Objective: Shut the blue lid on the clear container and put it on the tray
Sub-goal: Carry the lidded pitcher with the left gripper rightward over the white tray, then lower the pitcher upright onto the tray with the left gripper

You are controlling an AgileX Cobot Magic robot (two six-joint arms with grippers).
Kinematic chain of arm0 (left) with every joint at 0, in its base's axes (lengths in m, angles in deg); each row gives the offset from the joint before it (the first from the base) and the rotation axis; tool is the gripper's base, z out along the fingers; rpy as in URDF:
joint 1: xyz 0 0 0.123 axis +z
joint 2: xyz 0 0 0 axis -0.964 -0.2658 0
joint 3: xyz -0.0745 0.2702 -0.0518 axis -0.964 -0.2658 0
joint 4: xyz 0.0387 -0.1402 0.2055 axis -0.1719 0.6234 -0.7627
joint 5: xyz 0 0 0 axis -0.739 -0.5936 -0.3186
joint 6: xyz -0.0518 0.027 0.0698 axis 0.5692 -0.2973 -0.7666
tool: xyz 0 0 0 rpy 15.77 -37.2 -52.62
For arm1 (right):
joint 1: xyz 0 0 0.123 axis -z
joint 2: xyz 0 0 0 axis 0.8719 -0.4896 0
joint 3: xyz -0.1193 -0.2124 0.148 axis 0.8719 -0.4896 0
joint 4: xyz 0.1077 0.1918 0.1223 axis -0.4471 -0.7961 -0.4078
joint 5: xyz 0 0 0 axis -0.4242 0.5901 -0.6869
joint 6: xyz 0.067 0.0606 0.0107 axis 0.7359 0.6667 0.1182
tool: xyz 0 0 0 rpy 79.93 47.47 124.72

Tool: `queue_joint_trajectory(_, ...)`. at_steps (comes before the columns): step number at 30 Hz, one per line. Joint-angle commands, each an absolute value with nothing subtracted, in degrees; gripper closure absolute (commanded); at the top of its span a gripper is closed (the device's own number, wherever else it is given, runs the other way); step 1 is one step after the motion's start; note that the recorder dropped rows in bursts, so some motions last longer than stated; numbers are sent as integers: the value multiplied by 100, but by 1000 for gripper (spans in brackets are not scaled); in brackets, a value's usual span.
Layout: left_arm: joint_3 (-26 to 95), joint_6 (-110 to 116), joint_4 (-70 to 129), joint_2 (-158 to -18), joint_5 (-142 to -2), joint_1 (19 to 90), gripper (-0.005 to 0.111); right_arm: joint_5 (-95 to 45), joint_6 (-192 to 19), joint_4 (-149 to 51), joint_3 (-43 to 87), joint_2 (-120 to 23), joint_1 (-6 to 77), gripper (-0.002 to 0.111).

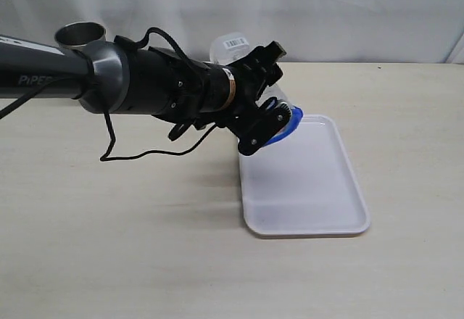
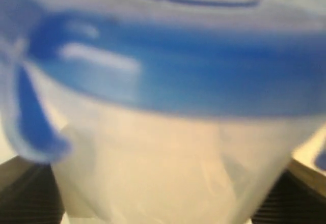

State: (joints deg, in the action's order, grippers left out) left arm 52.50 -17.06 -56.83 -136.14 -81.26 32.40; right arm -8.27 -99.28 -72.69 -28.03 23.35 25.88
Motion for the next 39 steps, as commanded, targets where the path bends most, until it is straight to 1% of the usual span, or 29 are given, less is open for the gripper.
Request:
queue_joint_trajectory(1,5330,-1226,-5631,-13564,-7677,3187,107,-909,-9909,-7278,-2824,2349,2602,104)
queue_joint_trajectory(3,5330,-729,-5631,-13564,-7348,3187,107,-909,-9909,-7278,-2824,2349,2602,104)
queue_joint_trajectory(7,5330,1537,-5260,-13564,-6570,3225,107,-909,-9909,-7278,-2824,2349,2602,104)
queue_joint_trajectory(9,5330,2571,-4770,-13578,-5784,3393,107,-909,-9909,-7278,-2824,2349,2602,104)
queue_joint_trajectory(11,5330,3680,-4334,-13764,-3822,3764,107,-909,-9909,-7278,-2824,2349,2602,104)
queue_joint_trajectory(13,5330,4046,-3687,-14042,-2674,4024,107,-919,-9909,-7278,-2824,2349,2602,104)
queue_joint_trajectory(16,5330,4332,-2891,-14543,-1789,4215,107,-931,-9909,-7278,-2824,2349,2602,104)
queue_joint_trajectory(19,5414,4339,-2354,-15121,-808,4227,107,-931,-9909,-7278,-2824,2349,2602,104)
queue_joint_trajectory(28,5964,4637,-2498,-16017,-842,4227,107,-931,-9909,-7278,-2824,2349,2602,104)
queue_joint_trajectory(34,6131,4649,-3298,-16117,-1404,4227,107,-931,-9909,-7278,-2824,2349,2602,104)
queue_joint_trajectory(39,6299,4846,-3652,-16117,-1415,4227,107,-931,-9909,-7278,-2824,2349,2602,104)
